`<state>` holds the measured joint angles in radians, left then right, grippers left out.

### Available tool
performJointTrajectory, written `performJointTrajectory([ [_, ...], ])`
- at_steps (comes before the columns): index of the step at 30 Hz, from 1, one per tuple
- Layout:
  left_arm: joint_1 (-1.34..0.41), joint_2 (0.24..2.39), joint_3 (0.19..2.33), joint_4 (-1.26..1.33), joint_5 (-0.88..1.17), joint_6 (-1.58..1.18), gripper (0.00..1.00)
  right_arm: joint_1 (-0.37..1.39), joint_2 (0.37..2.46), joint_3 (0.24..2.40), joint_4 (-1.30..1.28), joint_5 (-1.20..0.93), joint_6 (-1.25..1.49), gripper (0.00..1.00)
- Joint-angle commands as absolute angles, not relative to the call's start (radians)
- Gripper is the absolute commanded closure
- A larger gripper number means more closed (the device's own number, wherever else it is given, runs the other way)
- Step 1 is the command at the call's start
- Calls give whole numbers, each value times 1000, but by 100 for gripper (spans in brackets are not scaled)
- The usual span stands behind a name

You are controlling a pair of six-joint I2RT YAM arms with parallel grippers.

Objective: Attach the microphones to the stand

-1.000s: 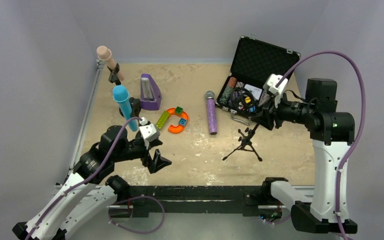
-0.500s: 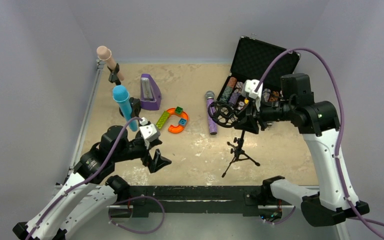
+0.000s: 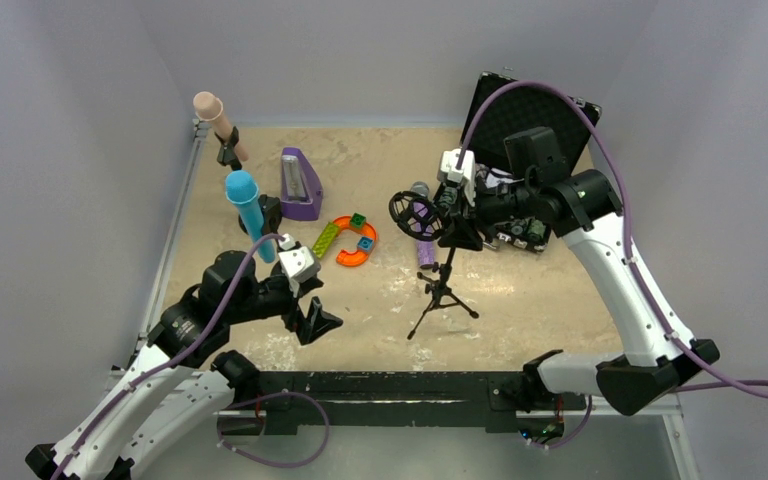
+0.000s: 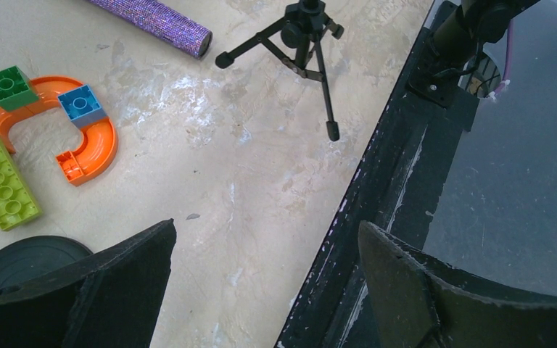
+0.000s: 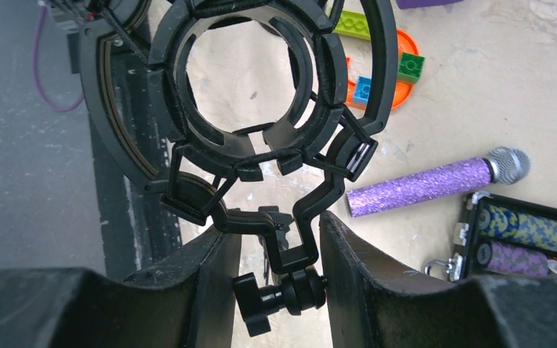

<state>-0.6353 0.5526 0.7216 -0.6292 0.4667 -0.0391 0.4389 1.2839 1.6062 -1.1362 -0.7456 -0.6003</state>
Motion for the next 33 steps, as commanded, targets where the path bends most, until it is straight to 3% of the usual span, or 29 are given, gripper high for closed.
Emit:
performJointTrajectory([
  [1,-631,558,715,-589,460,-17,1,443,1243,1612,-1048,-694,-604,79],
  [10,-631,567,715,-588,468,-17,1,438,1139,1438,-956,-572,-591,76],
  [17,-631,568,713,-587,465,-18,1,404,1131,1340,-931,-613,-581,72],
  [33,-630,580,715,-587,466,-20,1,258,1012,1280,-933,-723,-584,19],
])
